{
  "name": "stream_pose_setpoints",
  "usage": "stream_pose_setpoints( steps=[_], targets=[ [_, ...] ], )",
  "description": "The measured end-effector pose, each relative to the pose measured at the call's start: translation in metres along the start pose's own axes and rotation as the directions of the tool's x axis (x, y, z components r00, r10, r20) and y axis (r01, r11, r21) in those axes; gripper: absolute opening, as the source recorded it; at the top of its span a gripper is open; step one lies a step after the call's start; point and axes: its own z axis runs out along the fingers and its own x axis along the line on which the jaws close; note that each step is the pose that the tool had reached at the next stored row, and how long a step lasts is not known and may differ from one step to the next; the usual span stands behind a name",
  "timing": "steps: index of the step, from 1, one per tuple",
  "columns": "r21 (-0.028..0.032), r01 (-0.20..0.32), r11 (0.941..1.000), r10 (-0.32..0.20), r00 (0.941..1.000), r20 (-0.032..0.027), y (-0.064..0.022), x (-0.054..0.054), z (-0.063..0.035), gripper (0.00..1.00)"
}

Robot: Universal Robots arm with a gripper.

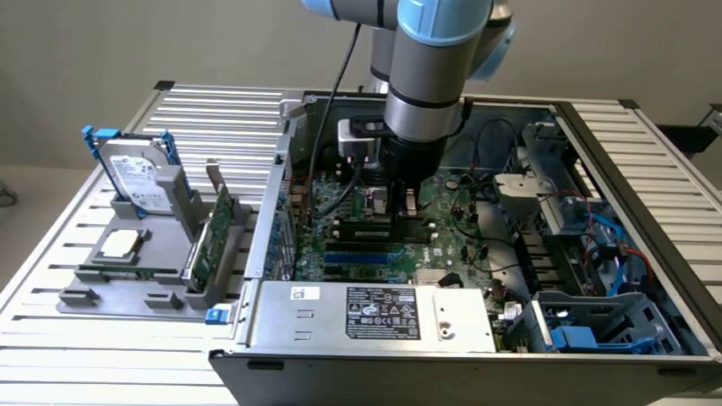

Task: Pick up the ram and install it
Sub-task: 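Insert the ram into the slot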

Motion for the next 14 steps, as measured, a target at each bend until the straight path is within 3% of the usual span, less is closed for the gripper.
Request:
stream_pose_setpoints(
  steps=[3,6,8,11,12,13,14],
  targets=[
    [-0.0003,-0.001,1.0,0.001,1.0,-0.0001,0.0002,0.0,-0.0056,0.57],
    [-0.0005,-0.002,1.0,0.002,1.0,0.0001,0.0003,0.0,-0.0095,0.49],
    [-0.0009,-0.003,1.0,0.003,1.0,0.0001,0.0004,0.0,-0.0115,0.36],
    [-0.0016,-0.005,1.0,0.005,1.0,0.0002,0.0005,0.0,-0.0141,0.31],
    [-0.0018,-0.005,1.0,0.005,1.0,0.0002,0.0005,0.0,-0.0148,0.19],
    [-0.0018,-0.005,1.0,0.005,1.0,0.0003,0.0005,0.0,-0.0152,0.19],
    [-0.0016,-0.006,1.0,0.006,1.0,0.0006,0.0005,0.0,-0.0152,0.13]
  ],
)
